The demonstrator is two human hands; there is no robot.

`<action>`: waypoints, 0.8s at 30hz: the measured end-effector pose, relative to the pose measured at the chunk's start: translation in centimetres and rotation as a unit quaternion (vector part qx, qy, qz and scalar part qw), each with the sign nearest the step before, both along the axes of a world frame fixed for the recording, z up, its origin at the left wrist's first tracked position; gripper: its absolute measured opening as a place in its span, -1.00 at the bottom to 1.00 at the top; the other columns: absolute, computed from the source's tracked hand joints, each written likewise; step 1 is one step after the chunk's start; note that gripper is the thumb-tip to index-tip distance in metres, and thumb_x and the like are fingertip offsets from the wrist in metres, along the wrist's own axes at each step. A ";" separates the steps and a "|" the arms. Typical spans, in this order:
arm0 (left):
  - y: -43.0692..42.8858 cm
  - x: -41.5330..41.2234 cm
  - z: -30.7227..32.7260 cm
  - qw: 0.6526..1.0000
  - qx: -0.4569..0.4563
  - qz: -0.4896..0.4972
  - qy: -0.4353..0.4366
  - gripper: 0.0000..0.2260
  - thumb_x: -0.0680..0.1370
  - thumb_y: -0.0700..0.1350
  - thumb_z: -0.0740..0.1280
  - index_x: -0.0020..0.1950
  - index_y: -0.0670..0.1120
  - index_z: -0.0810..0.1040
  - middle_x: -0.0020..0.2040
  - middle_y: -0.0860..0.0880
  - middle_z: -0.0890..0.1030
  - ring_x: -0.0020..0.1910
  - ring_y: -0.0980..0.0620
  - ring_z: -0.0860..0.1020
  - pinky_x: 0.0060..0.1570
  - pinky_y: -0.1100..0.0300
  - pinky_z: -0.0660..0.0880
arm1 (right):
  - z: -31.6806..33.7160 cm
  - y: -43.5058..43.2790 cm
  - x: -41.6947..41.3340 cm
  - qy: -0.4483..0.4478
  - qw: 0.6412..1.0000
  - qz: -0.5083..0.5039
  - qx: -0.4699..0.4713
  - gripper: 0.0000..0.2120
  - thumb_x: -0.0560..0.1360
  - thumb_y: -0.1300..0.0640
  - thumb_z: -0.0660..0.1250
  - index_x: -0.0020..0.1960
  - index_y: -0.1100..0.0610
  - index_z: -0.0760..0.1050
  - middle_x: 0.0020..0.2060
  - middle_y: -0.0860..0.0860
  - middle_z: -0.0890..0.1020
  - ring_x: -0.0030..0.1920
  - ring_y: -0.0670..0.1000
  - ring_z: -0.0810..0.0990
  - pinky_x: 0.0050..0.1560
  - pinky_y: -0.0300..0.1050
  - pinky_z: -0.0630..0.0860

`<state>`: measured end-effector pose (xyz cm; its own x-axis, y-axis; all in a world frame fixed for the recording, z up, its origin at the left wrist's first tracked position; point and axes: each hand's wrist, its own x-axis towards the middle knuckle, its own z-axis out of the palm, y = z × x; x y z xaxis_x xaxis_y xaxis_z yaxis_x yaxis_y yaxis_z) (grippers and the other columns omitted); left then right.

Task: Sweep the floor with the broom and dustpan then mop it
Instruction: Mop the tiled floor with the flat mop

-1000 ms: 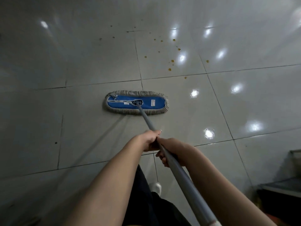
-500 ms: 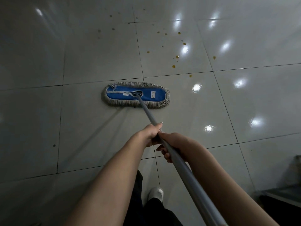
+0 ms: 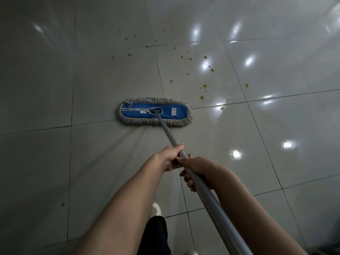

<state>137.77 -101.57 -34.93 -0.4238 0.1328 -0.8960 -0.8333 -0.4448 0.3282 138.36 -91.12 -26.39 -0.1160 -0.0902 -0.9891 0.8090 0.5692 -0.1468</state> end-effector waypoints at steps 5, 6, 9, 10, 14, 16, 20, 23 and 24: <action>-4.7 -4.2 0.1 0.999 0.021 0.034 -0.007 -0.78 0.57 -0.05 0.26 -0.10 -0.20 0.40 -0.55 -0.06 0.59 -0.58 0.08 0.57 -0.59 0.24 0.51 | 0.8 -4.9 -4.1 0.009 1.000 0.005 0.005 -0.63 0.54 -0.11 0.27 -0.20 0.21 0.40 -0.69 -0.01 0.43 -0.72 -0.07 0.40 -0.60 -0.36 0.40; -5.3 -4.8 0.2 0.999 0.017 0.040 -0.005 -0.78 0.57 -0.05 0.27 -0.10 -0.21 0.41 -0.55 -0.06 0.59 -0.58 0.08 0.57 -0.59 0.24 0.51 | 1.1 -5.7 -4.7 0.010 1.000 0.004 0.008 -0.62 0.54 -0.11 0.28 -0.19 0.21 0.40 -0.69 -0.01 0.43 -0.72 -0.07 0.41 -0.60 -0.36 0.39; -7.1 -6.8 -0.2 0.998 0.022 0.059 0.002 -0.77 0.57 -0.06 0.27 -0.11 -0.22 0.40 -0.54 -0.06 0.59 -0.57 0.07 0.58 -0.56 0.23 0.53 | 1.3 -7.9 -6.7 0.014 1.000 0.000 0.011 -0.62 0.54 -0.11 0.27 -0.20 0.21 0.40 -0.69 0.00 0.42 -0.72 -0.07 0.41 -0.61 -0.37 0.39; -7.6 -7.4 -0.3 0.998 0.022 0.063 0.001 -0.77 0.57 -0.05 0.27 -0.11 -0.22 0.41 -0.53 -0.06 0.60 -0.57 0.07 0.58 -0.56 0.23 0.53 | 1.4 -8.6 -7.4 0.013 1.000 0.001 0.012 -0.61 0.54 -0.11 0.26 -0.21 0.21 0.39 -0.69 0.00 0.43 -0.72 -0.07 0.41 -0.61 -0.37 0.38; -9.7 -10.2 -0.8 0.997 0.020 0.073 0.004 -0.76 0.56 -0.03 0.28 -0.11 -0.21 0.42 -0.53 -0.06 0.60 -0.55 0.08 0.58 -0.55 0.25 0.52 | 1.6 -10.8 -10.4 0.007 1.000 0.009 0.016 -0.59 0.53 -0.14 0.27 -0.22 0.22 0.42 -0.66 0.00 0.45 -0.70 -0.07 0.43 -0.60 -0.35 0.41; -10.6 -11.7 -1.0 0.996 0.029 0.083 0.005 -0.76 0.56 -0.03 0.28 -0.11 -0.21 0.42 -0.53 -0.06 0.60 -0.54 0.07 0.59 -0.46 0.23 0.55 | 1.7 -11.6 -12.0 0.007 1.000 0.011 0.012 -0.58 0.52 -0.15 0.28 -0.22 0.22 0.43 -0.65 0.00 0.46 -0.68 -0.07 0.44 -0.59 -0.34 0.42; -12.6 -15.7 -1.5 0.993 0.041 0.107 0.015 -0.78 0.55 -0.06 0.29 -0.11 -0.22 0.42 -0.54 -0.07 0.59 -0.53 0.05 0.60 -0.45 0.22 0.55 | 1.6 -13.7 -16.2 0.008 1.000 0.009 0.002 -0.58 0.53 -0.14 0.27 -0.22 0.23 0.43 -0.65 0.00 0.46 -0.68 -0.07 0.44 -0.59 -0.34 0.42; -14.7 -19.7 -1.8 0.991 0.049 0.121 0.021 -0.79 0.55 -0.08 0.30 -0.10 -0.23 0.43 -0.55 -0.06 0.59 -0.52 0.05 0.60 -0.47 0.20 0.56 | 1.3 -15.8 -20.5 0.007 1.000 0.016 -0.002 -0.55 0.53 -0.16 0.26 -0.21 0.24 0.44 -0.64 0.01 0.47 -0.68 -0.07 0.44 -0.59 -0.33 0.42; -15.5 -21.0 -1.8 0.991 0.051 0.123 0.020 -0.79 0.55 -0.07 0.30 -0.10 -0.22 0.44 -0.55 -0.05 0.59 -0.51 0.05 0.60 -0.45 0.19 0.57 | 1.3 -16.5 -22.0 0.005 1.000 0.018 -0.001 -0.55 0.53 -0.17 0.26 -0.20 0.25 0.45 -0.63 0.01 0.48 -0.67 -0.07 0.45 -0.58 -0.33 0.43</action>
<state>116.73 -117.11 -36.72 -0.4893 0.1104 -0.8651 -0.6828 -0.6657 0.3012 116.41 -107.66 -25.09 -0.1233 -0.0969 -0.9876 0.7860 0.5980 -0.1568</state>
